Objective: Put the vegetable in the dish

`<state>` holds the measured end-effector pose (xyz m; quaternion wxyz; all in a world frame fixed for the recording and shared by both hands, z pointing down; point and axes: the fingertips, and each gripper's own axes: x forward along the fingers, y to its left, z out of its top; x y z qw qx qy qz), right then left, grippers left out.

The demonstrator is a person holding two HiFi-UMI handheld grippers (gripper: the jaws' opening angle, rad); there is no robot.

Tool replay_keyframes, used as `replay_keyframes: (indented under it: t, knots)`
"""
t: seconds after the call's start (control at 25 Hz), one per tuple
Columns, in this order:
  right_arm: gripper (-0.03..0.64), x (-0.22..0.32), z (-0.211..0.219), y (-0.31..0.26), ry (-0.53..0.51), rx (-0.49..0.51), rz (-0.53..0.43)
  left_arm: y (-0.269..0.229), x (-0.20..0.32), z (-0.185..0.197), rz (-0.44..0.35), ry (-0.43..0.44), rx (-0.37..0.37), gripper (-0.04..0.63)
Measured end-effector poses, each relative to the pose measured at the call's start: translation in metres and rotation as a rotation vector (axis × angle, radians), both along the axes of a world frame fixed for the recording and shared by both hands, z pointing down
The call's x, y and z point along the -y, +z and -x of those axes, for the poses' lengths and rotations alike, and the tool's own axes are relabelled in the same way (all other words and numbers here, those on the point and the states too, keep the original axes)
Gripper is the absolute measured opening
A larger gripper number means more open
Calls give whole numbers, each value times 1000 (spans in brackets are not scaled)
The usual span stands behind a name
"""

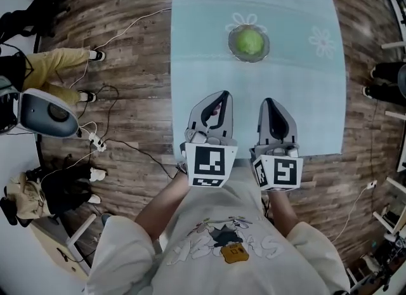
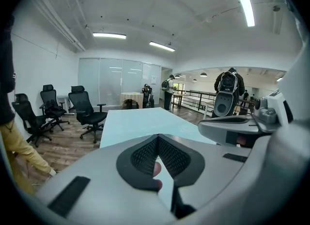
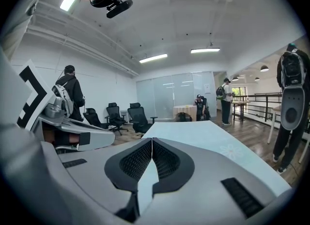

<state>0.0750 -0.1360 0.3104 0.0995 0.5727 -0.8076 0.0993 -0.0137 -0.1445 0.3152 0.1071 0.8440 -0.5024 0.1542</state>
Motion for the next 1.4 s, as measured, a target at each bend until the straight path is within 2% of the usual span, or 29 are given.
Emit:
replay_keyframes:
  t: [0.48, 0.8, 1.08, 1.4]
  knots:
    - [23, -83, 40, -38, 53, -27, -45, -40, -87, 51, -40, 20, -36, 6]
    - [23, -145, 61, -64, 83, -7, -79, -59, -154, 78, -67, 38, -47, 6]
    - [23, -182, 69, -77, 76, 6, -99, -62, -195, 84, -51, 35, -72, 6]
    - [23, -217, 66, -74, 44, 31, -88, -57, -230, 83, -54, 41, -46, 6]
